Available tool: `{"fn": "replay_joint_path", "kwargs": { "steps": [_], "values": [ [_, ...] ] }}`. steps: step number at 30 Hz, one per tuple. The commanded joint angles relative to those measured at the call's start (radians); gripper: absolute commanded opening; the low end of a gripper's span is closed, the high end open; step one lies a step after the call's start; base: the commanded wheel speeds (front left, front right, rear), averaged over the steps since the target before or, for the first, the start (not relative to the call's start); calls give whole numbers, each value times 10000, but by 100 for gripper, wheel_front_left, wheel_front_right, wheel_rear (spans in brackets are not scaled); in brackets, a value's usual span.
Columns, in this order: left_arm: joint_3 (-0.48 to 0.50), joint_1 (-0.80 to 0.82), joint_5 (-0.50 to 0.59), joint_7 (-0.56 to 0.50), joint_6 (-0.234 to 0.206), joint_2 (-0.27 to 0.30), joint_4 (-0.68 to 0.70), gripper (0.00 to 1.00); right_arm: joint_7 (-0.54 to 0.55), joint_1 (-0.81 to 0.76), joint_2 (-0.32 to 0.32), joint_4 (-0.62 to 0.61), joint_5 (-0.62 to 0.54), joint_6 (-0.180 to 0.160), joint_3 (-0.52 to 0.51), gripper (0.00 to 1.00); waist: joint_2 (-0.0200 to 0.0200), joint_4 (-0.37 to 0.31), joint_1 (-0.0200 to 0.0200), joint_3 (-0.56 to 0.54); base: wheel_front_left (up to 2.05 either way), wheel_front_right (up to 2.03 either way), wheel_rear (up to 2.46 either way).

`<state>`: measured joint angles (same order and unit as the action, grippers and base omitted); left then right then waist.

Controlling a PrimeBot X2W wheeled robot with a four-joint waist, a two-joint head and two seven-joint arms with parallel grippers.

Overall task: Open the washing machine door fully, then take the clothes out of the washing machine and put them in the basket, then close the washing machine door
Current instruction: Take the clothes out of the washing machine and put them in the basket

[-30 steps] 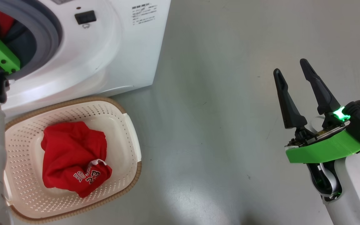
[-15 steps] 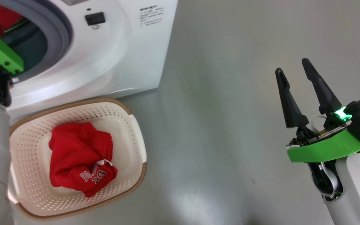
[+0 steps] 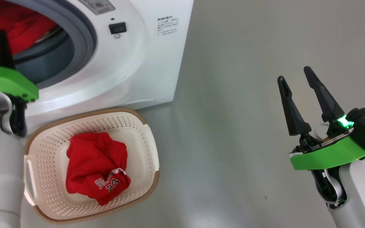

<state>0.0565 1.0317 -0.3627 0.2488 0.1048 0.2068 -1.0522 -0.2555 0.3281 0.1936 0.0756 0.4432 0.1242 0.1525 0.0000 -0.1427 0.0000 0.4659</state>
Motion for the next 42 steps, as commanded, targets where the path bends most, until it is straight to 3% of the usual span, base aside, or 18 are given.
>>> {"fn": "replay_joint_path", "kwargs": {
  "steps": [1,7,18,36,42],
  "values": [
    [168,-371,98,117,4,499,588,0,-63,-250,100,-210,107,65,167,100,0,109,0,-304,0,0,0],
    [543,-2070,398,126,-326,336,3139,0,-63,-404,21,-176,33,65,70,100,0,126,0,-831,0,0,0],
    [916,-5045,622,128,-735,-249,6591,0,-63,-905,19,36,-25,65,-51,100,0,273,0,-2018,0,0,0],
    [867,-7861,433,-1081,-1292,-698,11177,0,-63,-1409,-15,147,-57,65,57,100,0,378,0,-3127,0,0,0],
    [616,-8505,415,-1435,-1404,-875,11821,0,-63,-1419,19,51,-51,65,12,100,0,400,0,-2902,0,0,0]
  ]
}}
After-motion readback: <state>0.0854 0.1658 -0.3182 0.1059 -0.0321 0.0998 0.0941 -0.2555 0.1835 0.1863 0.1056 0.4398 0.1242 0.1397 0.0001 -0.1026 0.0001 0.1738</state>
